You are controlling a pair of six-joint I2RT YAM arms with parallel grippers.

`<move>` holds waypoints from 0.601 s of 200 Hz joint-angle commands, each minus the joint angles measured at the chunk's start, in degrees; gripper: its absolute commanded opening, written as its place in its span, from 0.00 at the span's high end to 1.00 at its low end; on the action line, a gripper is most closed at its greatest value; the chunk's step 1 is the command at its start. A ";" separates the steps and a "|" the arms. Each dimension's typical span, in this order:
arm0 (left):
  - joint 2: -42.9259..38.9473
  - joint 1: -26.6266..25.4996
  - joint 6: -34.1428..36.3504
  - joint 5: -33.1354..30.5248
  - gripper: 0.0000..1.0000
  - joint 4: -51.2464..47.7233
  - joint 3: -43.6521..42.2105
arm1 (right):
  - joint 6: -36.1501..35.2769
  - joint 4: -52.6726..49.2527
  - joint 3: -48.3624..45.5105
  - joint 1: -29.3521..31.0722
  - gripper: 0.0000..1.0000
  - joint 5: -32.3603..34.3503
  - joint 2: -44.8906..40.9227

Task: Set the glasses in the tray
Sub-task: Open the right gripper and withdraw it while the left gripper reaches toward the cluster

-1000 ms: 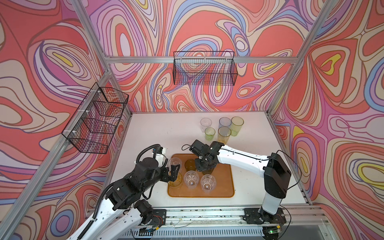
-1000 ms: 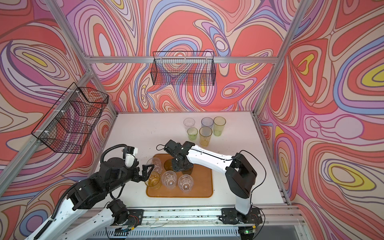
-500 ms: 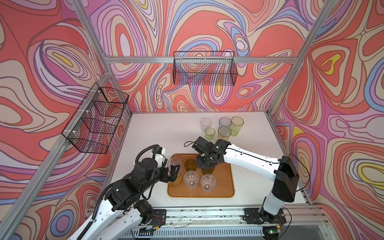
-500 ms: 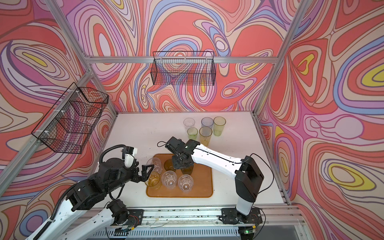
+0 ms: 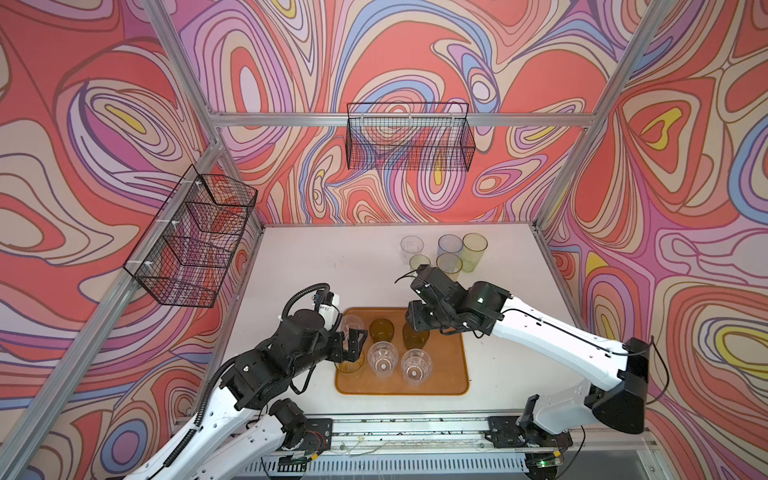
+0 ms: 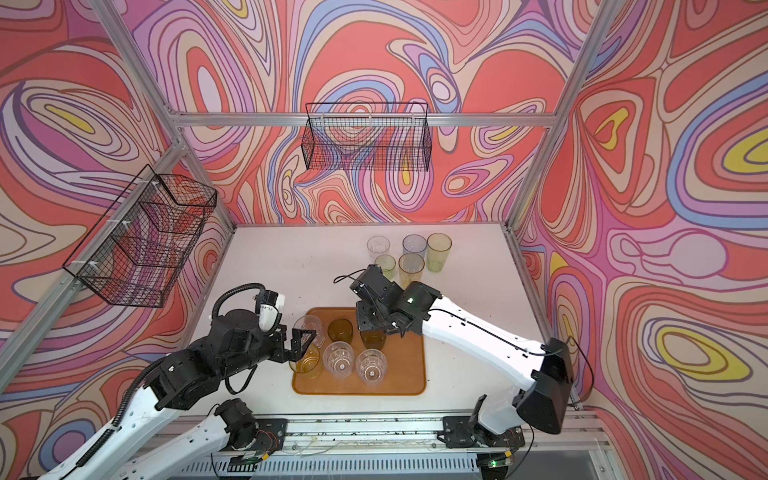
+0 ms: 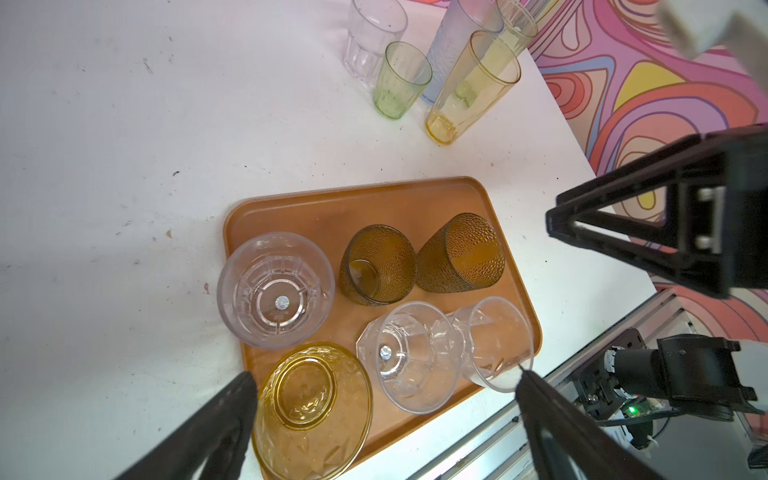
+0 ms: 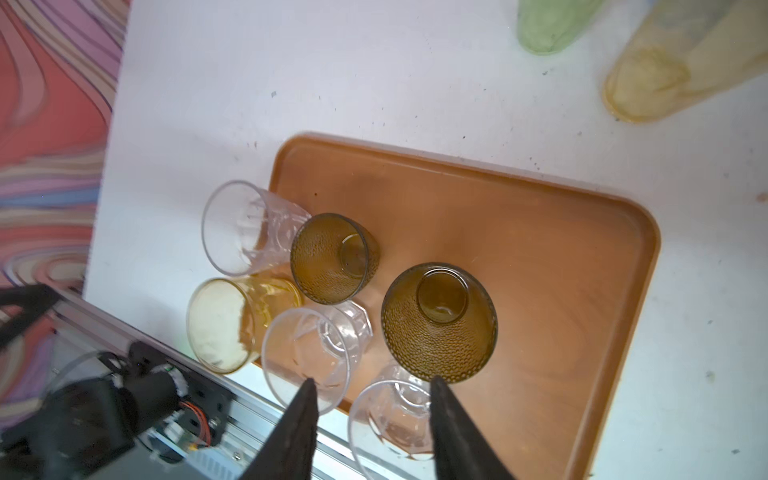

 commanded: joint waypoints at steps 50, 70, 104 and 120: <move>12.52 0.33 -3.94 5.70 0.00 10.22 5.45 | 4.88 4.03 -13.86 0.06 0.25 3.30 -14.82; 15.65 0.32 -3.62 5.44 0.00 11.16 7.21 | 5.92 4.28 -16.87 0.10 0.23 3.29 -19.40; 21.33 0.33 -2.87 4.05 0.00 13.06 10.35 | 5.01 8.15 -22.00 0.06 0.10 4.85 -27.22; 24.71 0.32 -2.47 3.53 0.00 13.72 12.16 | 3.92 9.96 -23.68 0.08 0.07 5.42 -29.07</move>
